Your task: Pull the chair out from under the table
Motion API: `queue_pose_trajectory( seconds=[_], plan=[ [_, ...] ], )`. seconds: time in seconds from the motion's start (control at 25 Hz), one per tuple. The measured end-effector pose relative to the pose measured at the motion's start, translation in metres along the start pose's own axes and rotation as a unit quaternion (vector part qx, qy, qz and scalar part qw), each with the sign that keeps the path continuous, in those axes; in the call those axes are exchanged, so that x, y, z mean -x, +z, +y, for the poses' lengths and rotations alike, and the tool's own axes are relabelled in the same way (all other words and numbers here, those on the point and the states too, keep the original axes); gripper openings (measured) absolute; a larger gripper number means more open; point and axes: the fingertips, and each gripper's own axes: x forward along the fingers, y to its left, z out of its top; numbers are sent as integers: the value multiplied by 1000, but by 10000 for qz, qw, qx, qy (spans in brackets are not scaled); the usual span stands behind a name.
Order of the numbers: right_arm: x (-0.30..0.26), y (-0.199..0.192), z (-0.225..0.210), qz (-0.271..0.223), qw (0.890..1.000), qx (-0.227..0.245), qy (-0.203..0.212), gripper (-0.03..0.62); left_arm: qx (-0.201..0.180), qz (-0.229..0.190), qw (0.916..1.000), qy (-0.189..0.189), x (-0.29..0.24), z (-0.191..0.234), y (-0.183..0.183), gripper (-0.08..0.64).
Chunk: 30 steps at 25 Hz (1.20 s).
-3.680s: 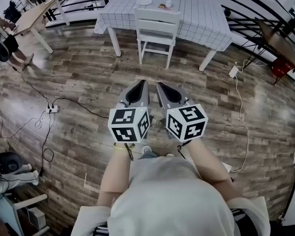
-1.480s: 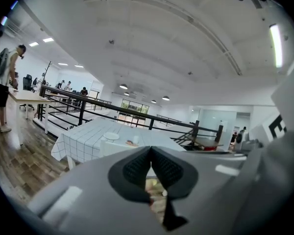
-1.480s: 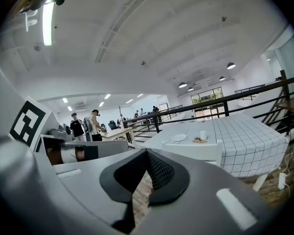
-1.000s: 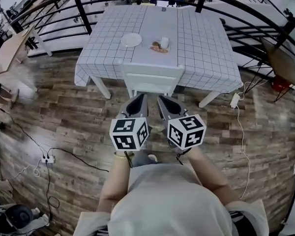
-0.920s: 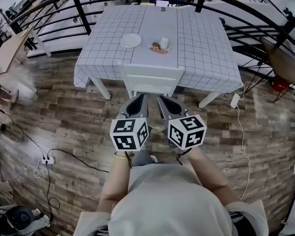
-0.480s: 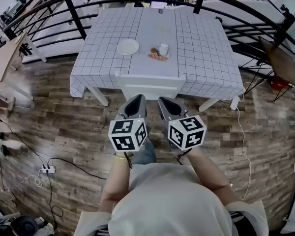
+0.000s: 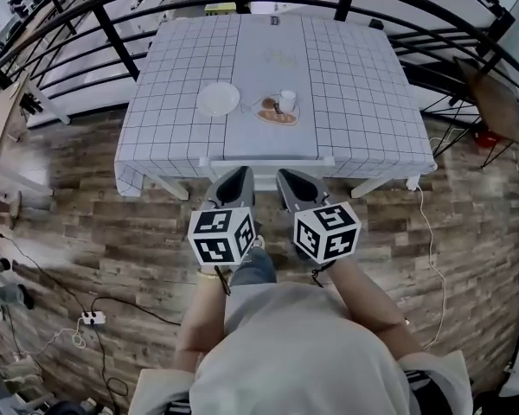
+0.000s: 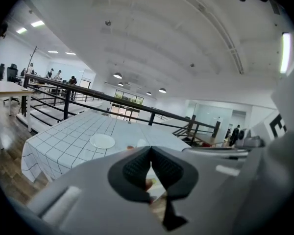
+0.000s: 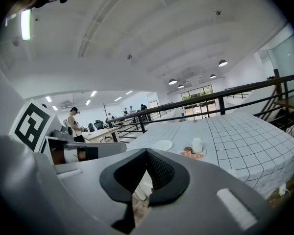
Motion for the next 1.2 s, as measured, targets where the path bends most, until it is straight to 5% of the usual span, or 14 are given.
queue_pose_trajectory(
  seconds=[0.4, 0.64, 0.8, 0.96, 1.2],
  plan=[
    [-50, 10, -28, 253, 9994, 36, -227, -2, -114, 382, 9988, -283, -52, 28, 6, 9],
    [-71, 2, -36, 644, 9972, 356, -148, -2, -960, 897, 9904, -441, -72, 41, -6, 11],
    [-80, -10, -42, 1086, 9918, 673, 16, 6, -1410, 1320, 9776, -830, -79, 45, -19, 12],
    [-87, -18, -50, 1479, 9848, 885, 197, 79, -1905, 1648, 9607, -1170, -86, 46, -29, 60],
    [-98, -34, -52, 2116, 9649, 1455, 544, 134, -2807, 2153, 9193, -1727, -92, 41, -44, 123]
  ],
)
